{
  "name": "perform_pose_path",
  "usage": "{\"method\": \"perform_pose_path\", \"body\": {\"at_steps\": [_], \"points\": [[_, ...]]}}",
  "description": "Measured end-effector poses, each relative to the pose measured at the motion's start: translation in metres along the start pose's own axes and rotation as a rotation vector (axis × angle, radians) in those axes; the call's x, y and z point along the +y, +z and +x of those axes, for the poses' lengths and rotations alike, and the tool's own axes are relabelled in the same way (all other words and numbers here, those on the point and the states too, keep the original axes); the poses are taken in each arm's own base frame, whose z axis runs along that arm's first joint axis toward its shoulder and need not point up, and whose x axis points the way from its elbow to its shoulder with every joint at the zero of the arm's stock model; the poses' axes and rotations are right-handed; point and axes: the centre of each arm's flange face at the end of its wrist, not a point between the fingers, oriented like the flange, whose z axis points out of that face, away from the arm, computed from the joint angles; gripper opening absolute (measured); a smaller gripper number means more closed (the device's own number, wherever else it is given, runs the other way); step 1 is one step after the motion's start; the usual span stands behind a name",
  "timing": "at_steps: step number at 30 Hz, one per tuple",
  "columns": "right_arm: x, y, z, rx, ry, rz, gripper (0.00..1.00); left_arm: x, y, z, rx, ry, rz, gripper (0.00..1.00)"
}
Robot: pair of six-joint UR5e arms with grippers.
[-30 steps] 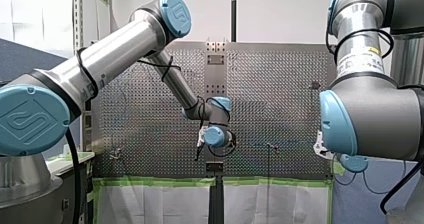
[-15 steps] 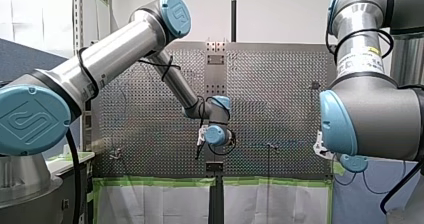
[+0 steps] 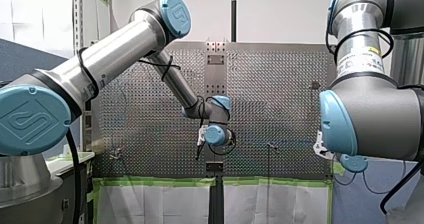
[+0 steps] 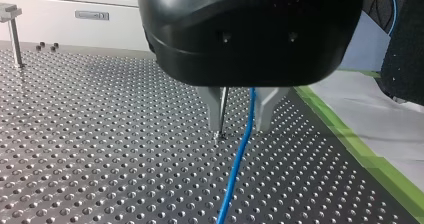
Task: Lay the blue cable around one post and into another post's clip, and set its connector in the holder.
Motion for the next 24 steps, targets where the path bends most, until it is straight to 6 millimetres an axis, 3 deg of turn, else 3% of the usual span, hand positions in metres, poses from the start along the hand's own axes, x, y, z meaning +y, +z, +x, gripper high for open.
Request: {"method": "perform_pose_path", "body": {"at_steps": [4, 12, 24], "points": [[0.0000, 0.0000, 0.0000, 0.000, -0.001, 0.000, 0.00, -0.0002, -0.0002, -0.0001, 0.000, 0.000, 0.000, 0.24], [0.0001, 0.0000, -0.0001, 0.000, -0.001, 0.000, 0.00, -0.0008, 0.0006, -0.0010, -0.009, -0.003, 0.002, 0.18], [0.0000, -0.0001, -0.0002, -0.001, -0.001, 0.000, 0.00, -0.0012, 0.0007, -0.0011, -0.010, -0.003, 0.003, 0.00]]}}
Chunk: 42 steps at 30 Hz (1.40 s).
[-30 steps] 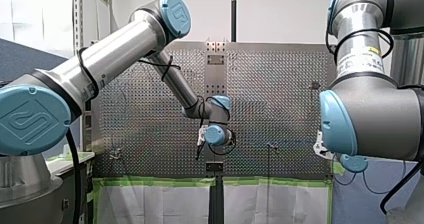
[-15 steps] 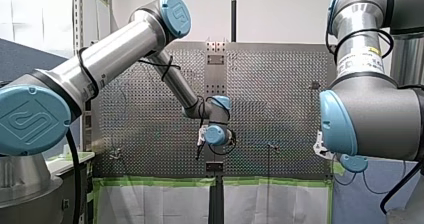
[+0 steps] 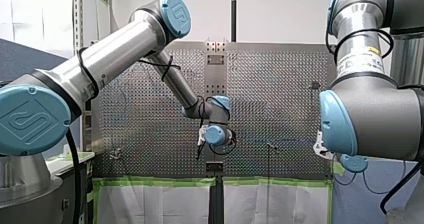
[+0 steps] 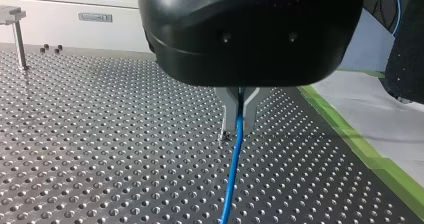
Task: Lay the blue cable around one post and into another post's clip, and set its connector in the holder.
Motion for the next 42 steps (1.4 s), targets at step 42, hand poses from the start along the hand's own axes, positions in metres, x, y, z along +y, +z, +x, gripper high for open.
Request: {"method": "perform_pose_path", "body": {"at_steps": [42], "points": [[0.036, 0.010, 0.009, 0.026, 0.026, -0.060, 0.00, -0.037, 0.016, 0.067, -0.023, -0.131, 0.110, 0.00]]}}
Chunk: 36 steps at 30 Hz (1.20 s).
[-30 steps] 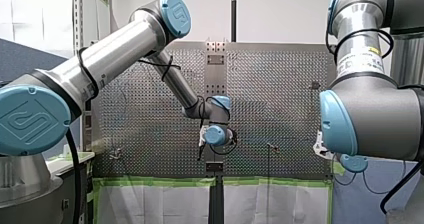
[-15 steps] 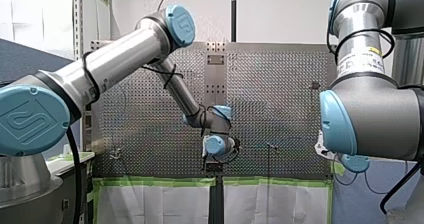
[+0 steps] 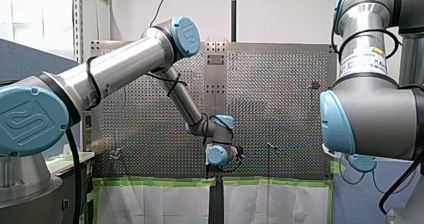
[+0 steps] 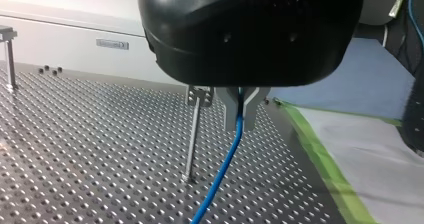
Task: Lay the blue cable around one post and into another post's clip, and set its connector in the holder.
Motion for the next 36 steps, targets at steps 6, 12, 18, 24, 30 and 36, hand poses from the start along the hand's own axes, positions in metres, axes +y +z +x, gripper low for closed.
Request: {"method": "perform_pose_path", "body": {"at_steps": [6, 12, 18, 24, 30, 36], "points": [[0.012, 0.011, 0.006, 0.009, 0.007, -0.018, 0.00, -0.011, 0.006, -0.010, -0.029, -0.016, 0.014, 0.00], [0.017, 0.018, 0.010, 0.009, 0.005, -0.024, 0.00, -0.022, 0.011, 0.000, -0.016, -0.011, 0.022, 0.00], [0.018, 0.022, 0.012, 0.010, -0.002, -0.014, 0.00, -0.033, 0.019, 0.009, -0.025, -0.029, 0.031, 0.00], [0.010, 0.022, 0.010, 0.003, -0.016, 0.014, 0.00, -0.031, 0.024, 0.007, -0.034, -0.043, 0.028, 0.00], [0.003, 0.021, 0.008, -0.005, -0.024, 0.033, 0.00, -0.028, 0.032, 0.012, -0.029, -0.044, 0.019, 0.00], [0.002, 0.021, 0.005, -0.009, -0.026, 0.037, 0.00, -0.020, 0.039, 0.014, -0.026, -0.046, 0.004, 0.00]]}}
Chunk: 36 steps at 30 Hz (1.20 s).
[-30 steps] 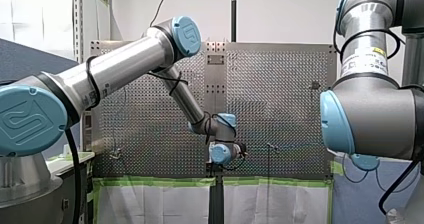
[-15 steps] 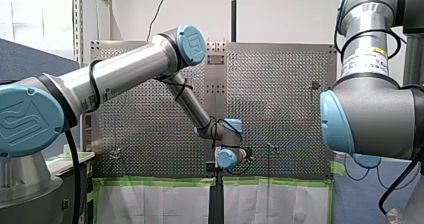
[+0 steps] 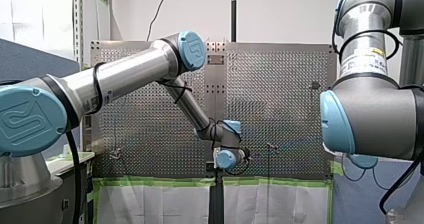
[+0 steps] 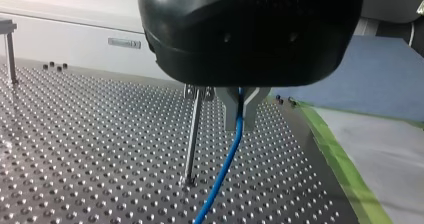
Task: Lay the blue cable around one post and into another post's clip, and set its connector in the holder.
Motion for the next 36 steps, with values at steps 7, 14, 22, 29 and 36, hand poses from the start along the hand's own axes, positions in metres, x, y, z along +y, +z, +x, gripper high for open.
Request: {"method": "perform_pose_path", "body": {"at_steps": [7, 14, 22, 29, 36], "points": [[-0.001, 0.002, -0.020, -0.038, 0.002, 0.002, 0.00, 0.015, 0.006, -0.001, 0.005, 0.001, -0.021, 0.00], [-0.004, 0.005, -0.024, -0.046, 0.001, 0.014, 0.00, 0.026, 0.010, -0.002, 0.007, 0.001, -0.033, 0.00], [-0.008, 0.007, -0.024, -0.046, -0.001, 0.031, 0.00, 0.029, 0.012, -0.002, 0.003, -0.003, -0.030, 0.00], [-0.009, 0.009, -0.023, -0.041, 0.002, 0.034, 0.00, 0.036, 0.016, -0.003, 0.001, -0.006, -0.030, 0.00], [-0.008, 0.010, -0.024, -0.042, 0.006, 0.032, 0.00, 0.045, 0.018, 0.000, 0.008, -0.006, -0.044, 0.00]]}}
